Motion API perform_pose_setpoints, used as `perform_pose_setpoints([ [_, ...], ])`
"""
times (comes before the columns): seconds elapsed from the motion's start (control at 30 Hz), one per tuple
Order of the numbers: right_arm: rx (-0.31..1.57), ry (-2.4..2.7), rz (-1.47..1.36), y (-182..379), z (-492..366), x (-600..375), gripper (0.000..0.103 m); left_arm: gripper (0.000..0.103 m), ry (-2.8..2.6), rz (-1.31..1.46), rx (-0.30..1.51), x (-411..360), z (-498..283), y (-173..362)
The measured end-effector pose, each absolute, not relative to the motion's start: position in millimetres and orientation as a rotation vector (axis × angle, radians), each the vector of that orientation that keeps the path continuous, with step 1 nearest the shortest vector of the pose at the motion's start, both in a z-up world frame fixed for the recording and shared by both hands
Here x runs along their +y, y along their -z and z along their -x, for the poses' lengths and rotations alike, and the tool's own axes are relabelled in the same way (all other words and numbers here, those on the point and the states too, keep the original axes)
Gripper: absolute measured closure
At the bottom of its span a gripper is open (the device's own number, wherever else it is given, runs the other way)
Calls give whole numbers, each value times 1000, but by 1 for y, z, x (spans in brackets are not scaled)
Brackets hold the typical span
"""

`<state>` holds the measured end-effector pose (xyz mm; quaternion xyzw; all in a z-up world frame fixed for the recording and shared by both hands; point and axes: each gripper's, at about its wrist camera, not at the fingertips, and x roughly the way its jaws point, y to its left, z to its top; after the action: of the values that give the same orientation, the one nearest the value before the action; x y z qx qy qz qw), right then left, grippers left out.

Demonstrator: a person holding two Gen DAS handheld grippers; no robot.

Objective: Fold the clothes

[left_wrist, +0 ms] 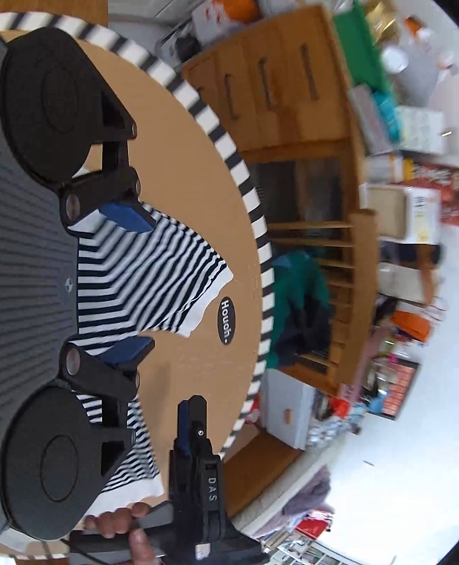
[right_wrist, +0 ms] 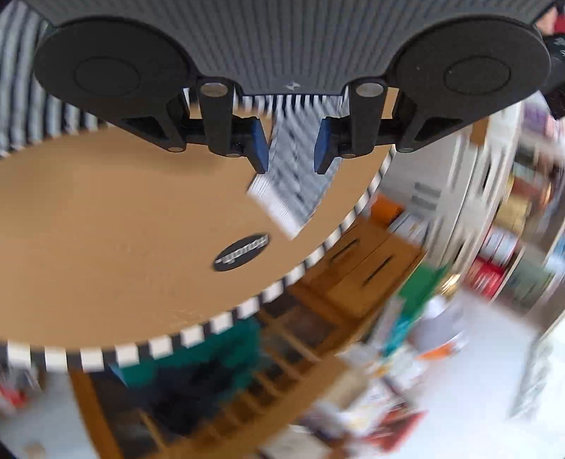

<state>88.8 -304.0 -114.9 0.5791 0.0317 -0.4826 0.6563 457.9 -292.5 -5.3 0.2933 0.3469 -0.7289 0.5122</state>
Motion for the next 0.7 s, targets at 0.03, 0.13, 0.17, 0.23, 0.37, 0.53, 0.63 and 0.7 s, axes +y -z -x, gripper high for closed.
perform_pose_setpoints([
  [0.03,70,1096,-1354,124,-88,-315,72,48,1755,-731,866,-319,-457,13],
  [0.13,87,1090,-1432,145,-94,-334,72,52,1761,-801,918,-380,-452,38],
  [0.17,104,1101,-1434,149,-97,-337,72,56,1775,-821,929,-394,-450,44],
  [0.23,126,1122,-1440,155,-101,-339,73,64,1801,-860,939,-421,-446,56],
  [0.37,127,1136,-1482,166,-110,-342,75,70,1784,-912,890,-454,-440,75],
  [0.53,143,1160,-1456,165,-119,-357,81,74,1806,-954,857,-475,-429,93],
  [0.63,188,1181,-1418,160,-126,-360,85,74,1839,-1016,792,-472,-417,100],
  [0.7,235,1199,-1370,157,-133,-362,90,73,1859,-1025,749,-469,-411,104],
])
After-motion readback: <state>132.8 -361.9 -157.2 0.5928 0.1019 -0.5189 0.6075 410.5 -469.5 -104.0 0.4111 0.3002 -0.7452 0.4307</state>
